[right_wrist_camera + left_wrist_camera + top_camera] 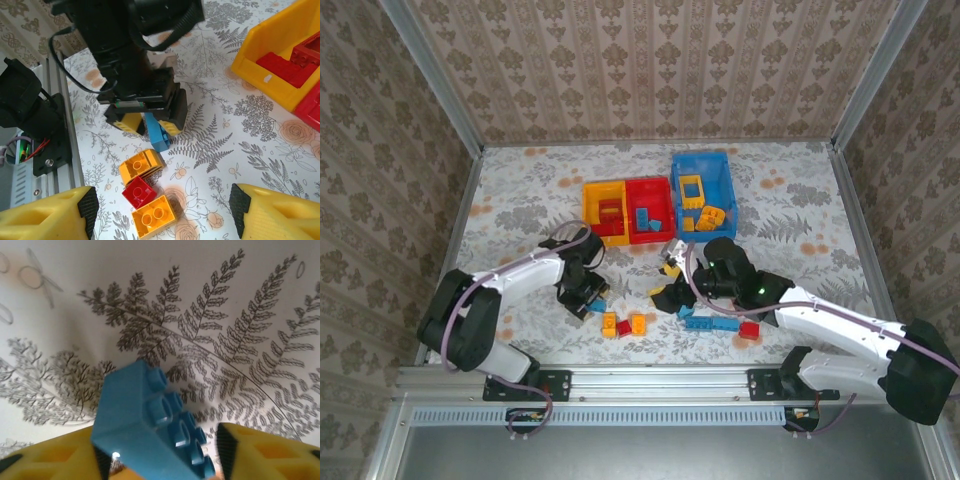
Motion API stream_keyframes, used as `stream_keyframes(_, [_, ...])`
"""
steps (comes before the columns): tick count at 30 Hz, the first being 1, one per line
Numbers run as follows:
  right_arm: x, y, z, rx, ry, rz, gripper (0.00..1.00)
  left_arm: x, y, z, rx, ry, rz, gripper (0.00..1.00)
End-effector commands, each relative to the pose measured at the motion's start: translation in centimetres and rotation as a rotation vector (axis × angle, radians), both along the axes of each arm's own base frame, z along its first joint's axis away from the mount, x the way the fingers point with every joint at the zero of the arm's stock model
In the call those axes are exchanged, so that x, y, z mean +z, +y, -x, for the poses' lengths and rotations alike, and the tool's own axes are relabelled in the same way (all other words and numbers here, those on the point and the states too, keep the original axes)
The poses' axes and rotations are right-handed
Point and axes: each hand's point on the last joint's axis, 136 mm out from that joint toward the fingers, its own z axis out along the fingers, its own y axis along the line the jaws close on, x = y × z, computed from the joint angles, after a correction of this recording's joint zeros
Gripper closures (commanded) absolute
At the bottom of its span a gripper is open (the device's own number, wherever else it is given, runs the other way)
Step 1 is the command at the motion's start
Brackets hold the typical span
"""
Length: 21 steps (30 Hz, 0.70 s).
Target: Sort the legos into containers by color
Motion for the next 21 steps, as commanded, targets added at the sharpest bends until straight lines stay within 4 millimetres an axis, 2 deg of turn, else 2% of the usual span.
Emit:
stream_keyframes(1, [-0.1,-0.3,1.1,0.038,-0.005,0.003,0.27,-0.4,-0.4,-0.2,0.045,-0.006,0.000,0.53])
stream_keyframes(6, [-0.1,-0.5,0.7,0.011,-0.006,0.005,0.27,0.3,-0.4,-1.3,0.033,-0.063,-0.017,0.79])
stream_keyframes(8, [0.5,-0.8,-0.1,-0.032,-0.011,-0.017,0.27,1.9,-0.5,-2.5,-0.008,-0.124,-0.037,0.87])
stream_keyframes(11, [2.1,-2.5,-2.7,-0.180,-0.030,-0.064,0.28,6.6,-1.7,-5.9,-0.154,-0.260,-0.079,0.93])
stream_keyframes(15, [4.0,-5.4,-5.9,-0.360,-0.047,-0.125,0.28,12.3,-5.8,-11.0,-0.381,-0.410,-0.089,0.95])
stream_keyframes(17, [4.6,-6.7,-7.1,-0.421,-0.051,-0.144,0.28,14.3,-8.1,-13.5,-0.473,-0.475,-0.086,0.95])
stream_keyframes(21, [5.6,-8.7,-8.9,-0.520,-0.046,-0.165,0.28,15.3,-12.0,-17.6,-0.576,-0.523,-0.057,0.94])
